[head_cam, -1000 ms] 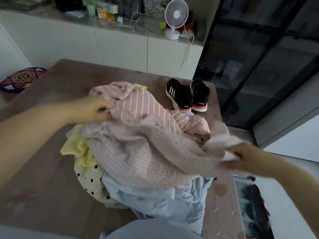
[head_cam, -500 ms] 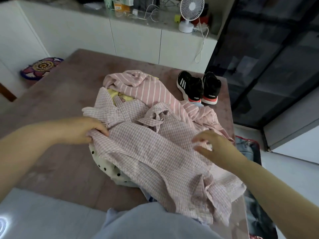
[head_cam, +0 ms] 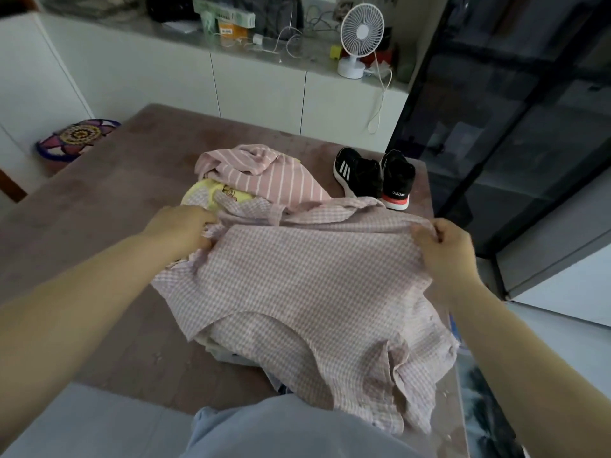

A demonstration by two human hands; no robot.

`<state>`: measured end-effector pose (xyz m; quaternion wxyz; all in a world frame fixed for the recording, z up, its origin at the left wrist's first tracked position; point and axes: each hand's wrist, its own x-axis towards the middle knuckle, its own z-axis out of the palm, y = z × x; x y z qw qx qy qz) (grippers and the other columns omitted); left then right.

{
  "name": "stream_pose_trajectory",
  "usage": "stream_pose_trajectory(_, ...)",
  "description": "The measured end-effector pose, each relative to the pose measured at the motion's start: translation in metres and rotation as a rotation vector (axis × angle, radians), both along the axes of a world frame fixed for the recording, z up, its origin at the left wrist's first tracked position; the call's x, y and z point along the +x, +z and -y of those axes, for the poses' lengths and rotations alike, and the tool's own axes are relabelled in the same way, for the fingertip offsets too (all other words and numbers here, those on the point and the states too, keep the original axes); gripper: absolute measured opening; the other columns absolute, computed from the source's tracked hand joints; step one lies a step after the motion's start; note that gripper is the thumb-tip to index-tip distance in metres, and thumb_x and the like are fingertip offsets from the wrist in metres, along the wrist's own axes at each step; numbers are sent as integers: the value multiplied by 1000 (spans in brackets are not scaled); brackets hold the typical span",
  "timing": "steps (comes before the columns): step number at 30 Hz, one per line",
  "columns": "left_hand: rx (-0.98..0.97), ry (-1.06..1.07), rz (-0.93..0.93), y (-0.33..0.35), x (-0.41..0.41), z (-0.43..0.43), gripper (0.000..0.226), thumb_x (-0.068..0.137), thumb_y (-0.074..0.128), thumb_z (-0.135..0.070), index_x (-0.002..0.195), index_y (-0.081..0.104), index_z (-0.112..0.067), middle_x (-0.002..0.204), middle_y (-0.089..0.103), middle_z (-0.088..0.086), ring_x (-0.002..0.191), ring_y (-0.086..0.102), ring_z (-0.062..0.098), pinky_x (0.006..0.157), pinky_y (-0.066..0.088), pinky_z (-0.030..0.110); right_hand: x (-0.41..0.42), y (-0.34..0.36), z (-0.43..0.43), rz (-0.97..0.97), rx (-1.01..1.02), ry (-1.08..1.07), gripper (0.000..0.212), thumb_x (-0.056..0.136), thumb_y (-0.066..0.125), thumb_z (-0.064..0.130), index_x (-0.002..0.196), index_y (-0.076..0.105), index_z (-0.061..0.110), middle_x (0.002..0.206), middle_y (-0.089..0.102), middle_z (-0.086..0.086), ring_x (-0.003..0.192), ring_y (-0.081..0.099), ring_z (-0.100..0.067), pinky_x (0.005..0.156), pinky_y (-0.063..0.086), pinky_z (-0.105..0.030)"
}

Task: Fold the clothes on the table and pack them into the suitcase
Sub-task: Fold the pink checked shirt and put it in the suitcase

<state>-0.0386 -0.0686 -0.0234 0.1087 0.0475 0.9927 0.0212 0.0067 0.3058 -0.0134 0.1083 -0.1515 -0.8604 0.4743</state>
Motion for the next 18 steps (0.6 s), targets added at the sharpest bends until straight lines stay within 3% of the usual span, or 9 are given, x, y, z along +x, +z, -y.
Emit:
stream_pose_trajectory(3, 179, 31, -153, 27, -12, -9, 37, 78, 71, -36, 113, 65, -26, 110, 66, 5, 99, 60, 28, 79, 45, 31, 18, -8, -34, 1, 72, -134, 24, 91, 51, 16, 80, 52, -6, 65, 41, -13, 60, 34, -21, 51, 25, -32)
stream_pose_trajectory(6, 236, -106, -453, 62, -39, -33, 28, 80, 69, -21, 108, 68, -16, 105, 66, 14, 99, 60, 35, 84, 45, 39, 43, -24, -47, 61, 164, -159, 32, 91, 54, 17, 65, 41, 3, 57, 37, -8, 55, 31, -22, 50, 22, -34)
stream_pose_trajectory(9, 229, -236, -650, 97, -67, -73, 26, 82, 61, -7, 108, 67, -9, 107, 65, 17, 99, 56, 37, 86, 43, 43, 73, -36, -41, 141, 247, 14, 35, 90, 58, 20, 61, 39, 20, 52, 41, 1, 50, 37, -18, 49, 28, -31)
stream_pose_trajectory(11, 195, -304, -716, 114, -83, -100, 28, 85, 55, -5, 111, 66, -8, 113, 63, 15, 103, 52, 35, 88, 39, 42, 88, -37, -30, 268, 287, 261, 34, 89, 60, 26, 61, 40, 24, 51, 44, 5, 48, 41, -11, 49, 32, -25)
stream_pose_trajectory(13, 169, -371, -715, 121, -97, -124, 30, 88, 50, -6, 115, 63, -7, 119, 60, 15, 108, 49, 34, 90, 37, 41, 95, -27, -18, 474, 308, 579, 23, 82, 57, 52, 74, 53, 30, 68, 59, 12, 65, 57, -7, 61, 44, -19)
stream_pose_trajectory(15, 128, -410, -616, 115, -108, -142, 36, 90, 46, -4, 124, 57, -9, 129, 54, 13, 116, 45, 32, 95, 35, 40, 93, -15, -15, 551, 436, 781, 60, 64, 36, 78, 98, 63, 37, 93, 66, 17, 81, 60, 0, 76, 48, -15)
stream_pose_trajectory(16, 115, -414, -535, 106, -112, -148, 43, 90, 45, -2, 131, 50, -12, 138, 47, 12, 122, 41, 31, 100, 32, 40, 88, -9, -16, 499, 492, 780, 66, 65, 32, 79, 104, 64, 36, 96, 66, 18, 83, 60, 1, 78, 48, -16)
stream_pose_trajectory(18, 95, -413, -396, 83, -115, -152, 58, 91, 46, -2, 144, 30, -21, 151, 28, 7, 134, 28, 30, 110, 21, 42, 72, 2, -23, 359, 548, 705, 38, 84, 48, 60, 102, 66, 33, 93, 67, 17, 81, 61, -1, 77, 50, -18)
